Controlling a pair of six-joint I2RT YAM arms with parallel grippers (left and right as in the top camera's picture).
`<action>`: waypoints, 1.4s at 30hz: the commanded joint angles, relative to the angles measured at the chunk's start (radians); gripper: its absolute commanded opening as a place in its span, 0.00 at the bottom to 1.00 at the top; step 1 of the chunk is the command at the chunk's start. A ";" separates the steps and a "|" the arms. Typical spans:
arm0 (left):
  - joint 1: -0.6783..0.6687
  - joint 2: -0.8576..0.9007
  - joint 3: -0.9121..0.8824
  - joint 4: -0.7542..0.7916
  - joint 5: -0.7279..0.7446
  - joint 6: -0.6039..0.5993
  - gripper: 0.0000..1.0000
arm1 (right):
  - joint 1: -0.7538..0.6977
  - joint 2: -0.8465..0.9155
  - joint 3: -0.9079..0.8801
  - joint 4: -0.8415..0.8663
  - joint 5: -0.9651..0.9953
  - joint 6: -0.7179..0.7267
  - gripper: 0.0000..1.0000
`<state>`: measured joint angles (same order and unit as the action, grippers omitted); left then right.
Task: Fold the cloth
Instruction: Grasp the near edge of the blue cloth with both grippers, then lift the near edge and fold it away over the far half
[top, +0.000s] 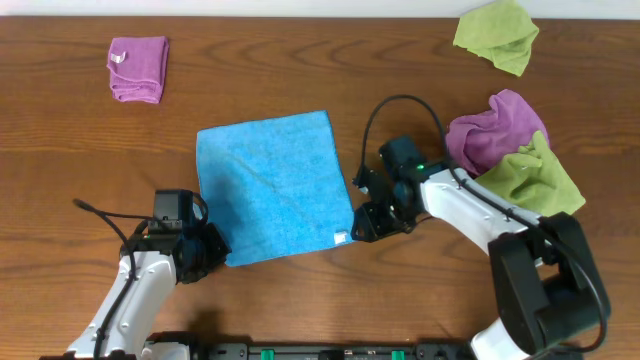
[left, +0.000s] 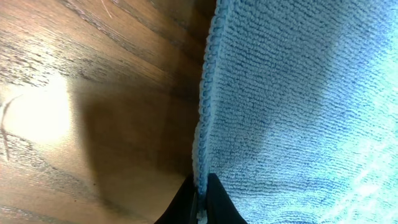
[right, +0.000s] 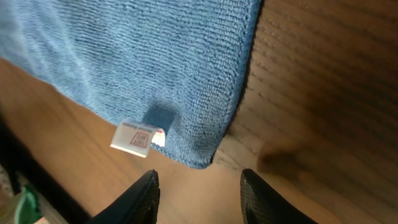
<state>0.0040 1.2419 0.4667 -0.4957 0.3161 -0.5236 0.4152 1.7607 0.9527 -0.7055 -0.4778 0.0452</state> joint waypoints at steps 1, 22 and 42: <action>0.004 0.003 -0.005 0.000 0.018 -0.001 0.06 | 0.024 0.006 -0.008 0.015 0.051 0.037 0.43; 0.004 -0.010 0.101 -0.006 0.078 -0.001 0.06 | 0.100 0.076 0.145 -0.083 0.141 0.122 0.01; 0.004 0.147 0.294 0.195 -0.087 -0.106 0.06 | 0.092 0.105 0.389 0.188 0.196 0.191 0.01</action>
<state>0.0048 1.3235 0.7502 -0.3283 0.2543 -0.6071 0.5224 1.8252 1.3296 -0.5476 -0.2878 0.1986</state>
